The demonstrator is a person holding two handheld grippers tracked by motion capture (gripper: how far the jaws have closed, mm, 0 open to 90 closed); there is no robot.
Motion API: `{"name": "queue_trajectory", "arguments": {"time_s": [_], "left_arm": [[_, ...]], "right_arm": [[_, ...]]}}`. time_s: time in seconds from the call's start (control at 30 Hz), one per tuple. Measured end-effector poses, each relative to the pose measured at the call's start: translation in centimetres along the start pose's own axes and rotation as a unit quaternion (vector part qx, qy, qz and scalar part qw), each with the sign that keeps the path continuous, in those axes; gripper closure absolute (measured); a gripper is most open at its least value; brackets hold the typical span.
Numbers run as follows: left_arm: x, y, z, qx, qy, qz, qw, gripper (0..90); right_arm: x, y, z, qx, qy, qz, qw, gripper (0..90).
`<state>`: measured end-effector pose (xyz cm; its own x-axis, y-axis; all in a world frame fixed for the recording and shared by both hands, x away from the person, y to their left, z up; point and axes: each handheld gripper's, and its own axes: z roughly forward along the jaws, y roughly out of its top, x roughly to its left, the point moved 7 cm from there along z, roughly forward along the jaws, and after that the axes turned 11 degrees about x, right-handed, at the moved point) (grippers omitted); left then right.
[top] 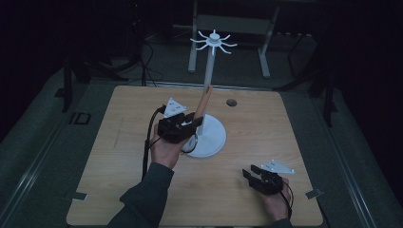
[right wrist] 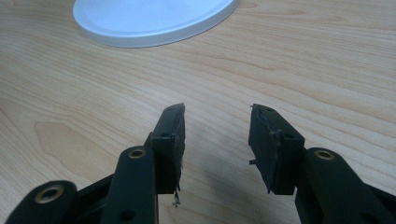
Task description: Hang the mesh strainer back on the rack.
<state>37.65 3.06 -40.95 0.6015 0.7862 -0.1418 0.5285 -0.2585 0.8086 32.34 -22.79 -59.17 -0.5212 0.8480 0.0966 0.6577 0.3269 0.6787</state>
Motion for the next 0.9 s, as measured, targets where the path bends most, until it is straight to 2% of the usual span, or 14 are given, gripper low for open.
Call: {"name": "queue_trajectory", "arguments": {"time_s": [0.9], "left_arm": [[0.3, 1.4, -1.6, -0.046, -0.007, -0.023, 0.9987, 68.4]], "right_arm": [[0.0, 0.0, 0.0, 0.0, 0.0, 0.001, 1.0, 55.4]]}}
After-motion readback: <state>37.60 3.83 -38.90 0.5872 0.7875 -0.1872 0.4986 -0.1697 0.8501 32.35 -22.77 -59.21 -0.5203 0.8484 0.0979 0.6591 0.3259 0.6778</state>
